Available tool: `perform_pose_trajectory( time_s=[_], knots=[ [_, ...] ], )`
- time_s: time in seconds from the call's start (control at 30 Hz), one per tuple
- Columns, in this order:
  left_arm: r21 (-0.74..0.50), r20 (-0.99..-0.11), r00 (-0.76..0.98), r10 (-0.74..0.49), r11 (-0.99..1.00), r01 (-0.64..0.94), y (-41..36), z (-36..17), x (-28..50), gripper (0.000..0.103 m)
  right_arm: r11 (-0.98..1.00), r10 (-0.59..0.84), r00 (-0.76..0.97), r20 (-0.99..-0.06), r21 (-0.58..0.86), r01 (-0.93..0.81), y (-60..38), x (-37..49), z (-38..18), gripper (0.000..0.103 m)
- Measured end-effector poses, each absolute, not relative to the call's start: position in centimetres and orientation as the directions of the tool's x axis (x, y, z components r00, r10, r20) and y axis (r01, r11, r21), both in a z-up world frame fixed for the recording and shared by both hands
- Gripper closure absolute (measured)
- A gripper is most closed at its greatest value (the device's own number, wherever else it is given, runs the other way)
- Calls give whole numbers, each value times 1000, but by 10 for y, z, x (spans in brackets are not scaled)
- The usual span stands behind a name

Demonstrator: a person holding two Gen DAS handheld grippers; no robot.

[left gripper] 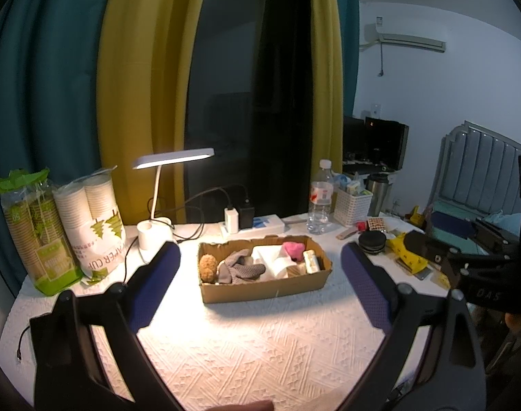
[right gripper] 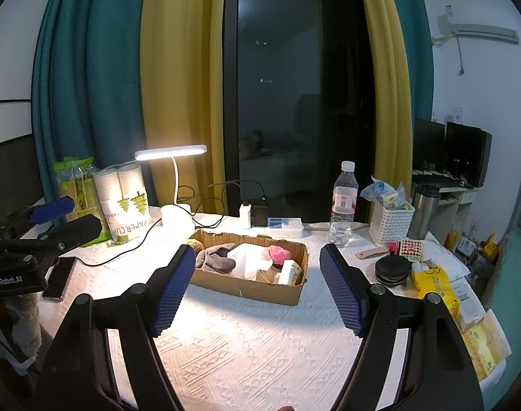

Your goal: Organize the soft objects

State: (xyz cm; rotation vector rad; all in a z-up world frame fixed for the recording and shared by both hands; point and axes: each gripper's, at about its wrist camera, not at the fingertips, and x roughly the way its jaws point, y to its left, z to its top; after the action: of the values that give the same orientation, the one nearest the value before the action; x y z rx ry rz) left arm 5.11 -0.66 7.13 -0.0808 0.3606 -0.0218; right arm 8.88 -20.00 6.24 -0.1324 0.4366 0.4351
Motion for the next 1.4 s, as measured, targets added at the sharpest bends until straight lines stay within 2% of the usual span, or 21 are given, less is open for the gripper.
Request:
perform_pose_trajectory(
  time_s=[1.4],
  knots=[
    [-90, -351, 935, -41, 996, 10, -10, 70, 48, 7, 901, 375, 813, -446, -30, -432, -203, 86, 57, 25]
  ],
)
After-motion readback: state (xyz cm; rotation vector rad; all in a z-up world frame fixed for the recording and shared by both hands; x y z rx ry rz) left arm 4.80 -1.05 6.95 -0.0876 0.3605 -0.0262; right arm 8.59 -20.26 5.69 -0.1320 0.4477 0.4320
